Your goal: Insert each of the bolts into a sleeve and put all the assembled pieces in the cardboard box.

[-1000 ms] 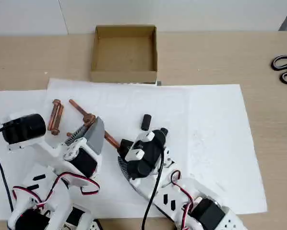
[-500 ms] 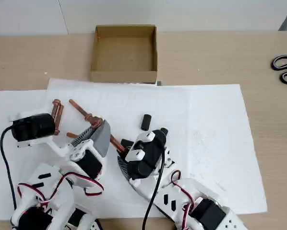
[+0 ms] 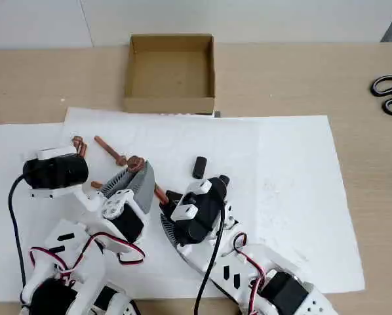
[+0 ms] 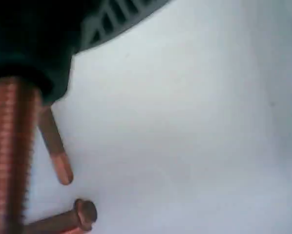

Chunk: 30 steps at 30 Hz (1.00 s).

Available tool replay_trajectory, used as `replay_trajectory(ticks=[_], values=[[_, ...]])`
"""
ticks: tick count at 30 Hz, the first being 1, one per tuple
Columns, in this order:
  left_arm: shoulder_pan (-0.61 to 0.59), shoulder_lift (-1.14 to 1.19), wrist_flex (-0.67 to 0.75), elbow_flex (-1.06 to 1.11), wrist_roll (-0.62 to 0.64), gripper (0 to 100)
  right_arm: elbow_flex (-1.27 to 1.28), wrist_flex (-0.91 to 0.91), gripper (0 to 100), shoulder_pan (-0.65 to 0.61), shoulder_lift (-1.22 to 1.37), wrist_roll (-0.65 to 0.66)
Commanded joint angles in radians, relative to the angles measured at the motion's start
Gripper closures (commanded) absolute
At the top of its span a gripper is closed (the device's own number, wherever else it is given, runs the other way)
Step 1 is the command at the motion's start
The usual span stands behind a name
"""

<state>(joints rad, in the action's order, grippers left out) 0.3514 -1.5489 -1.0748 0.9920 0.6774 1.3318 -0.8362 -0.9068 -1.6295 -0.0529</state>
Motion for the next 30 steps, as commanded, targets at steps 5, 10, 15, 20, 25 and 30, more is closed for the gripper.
replay_trajectory(ticks=[5,10,15,20,25,30], values=[[0.009,-0.003,0.012,0.010,-0.009,100,-0.064,0.024,99.5,-0.008,-0.012,-0.011],[0.078,-0.008,-0.028,0.007,-0.009,100,-0.064,0.025,99.5,-0.008,-0.012,-0.011],[0.094,-0.008,-0.037,0.005,-0.009,100,-0.064,0.027,99.5,-0.008,-0.012,-0.011],[0.138,-0.003,-0.117,0.015,-0.029,100,-0.072,0.027,99.5,-0.008,-0.012,-0.011],[0.204,-0.002,-0.198,0.024,-0.091,100,-0.091,0.027,99.5,-0.008,-0.008,0.038],[0.232,-0.002,-0.224,0.065,-0.144,100,-0.091,0.027,99.5,-0.008,-0.012,0.069]])
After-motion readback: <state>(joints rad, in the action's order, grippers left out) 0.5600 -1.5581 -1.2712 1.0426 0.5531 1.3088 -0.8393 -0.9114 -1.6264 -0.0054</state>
